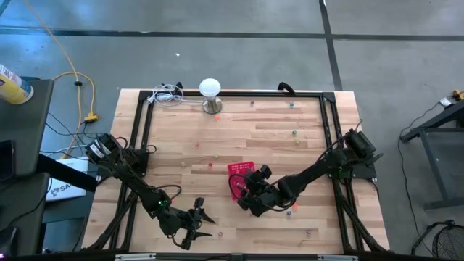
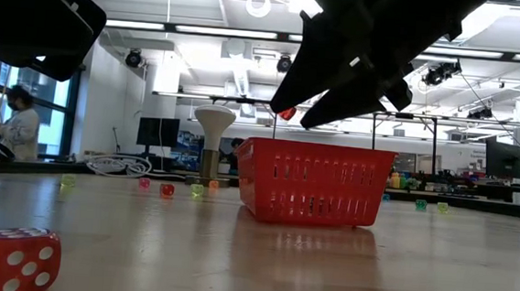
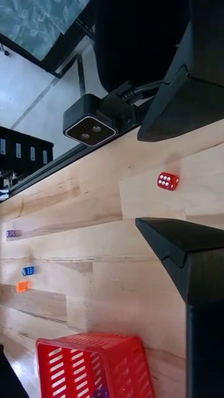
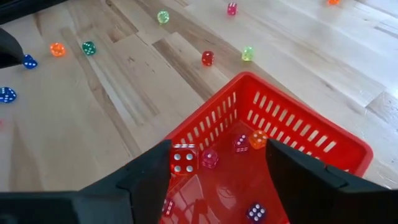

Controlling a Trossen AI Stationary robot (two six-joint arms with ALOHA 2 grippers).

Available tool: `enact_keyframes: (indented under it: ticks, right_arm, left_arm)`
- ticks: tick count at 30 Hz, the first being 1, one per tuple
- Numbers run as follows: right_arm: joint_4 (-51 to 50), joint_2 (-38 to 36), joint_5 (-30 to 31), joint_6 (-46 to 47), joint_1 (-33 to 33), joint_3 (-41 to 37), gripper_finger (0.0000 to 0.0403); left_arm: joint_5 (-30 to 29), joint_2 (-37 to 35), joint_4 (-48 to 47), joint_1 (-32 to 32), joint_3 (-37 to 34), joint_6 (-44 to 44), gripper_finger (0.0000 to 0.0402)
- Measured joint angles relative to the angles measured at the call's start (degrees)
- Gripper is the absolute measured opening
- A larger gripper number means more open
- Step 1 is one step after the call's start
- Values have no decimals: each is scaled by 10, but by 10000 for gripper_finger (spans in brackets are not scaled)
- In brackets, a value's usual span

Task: Pick & Place Dice
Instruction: Put the red die into the red basket

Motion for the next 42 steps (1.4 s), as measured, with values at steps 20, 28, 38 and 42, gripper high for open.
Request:
enact_keyframes:
  ticks: [20,28,38,42]
  right_arm:
    - [3,0,-24,10,1,0,260]
    - [3,0,-23,-5,1,0,260]
    - [0,0,-21,-22,0,-1,260]
    - [1,0,-20,-34,0,-1,260]
  left_arm:
    - [-37,0,126,141,0,185,204]
    - [128,0,125,224,0,134,204]
    - [185,0,112,255,0,110,204]
    - [185,0,111,257,0,110,204]
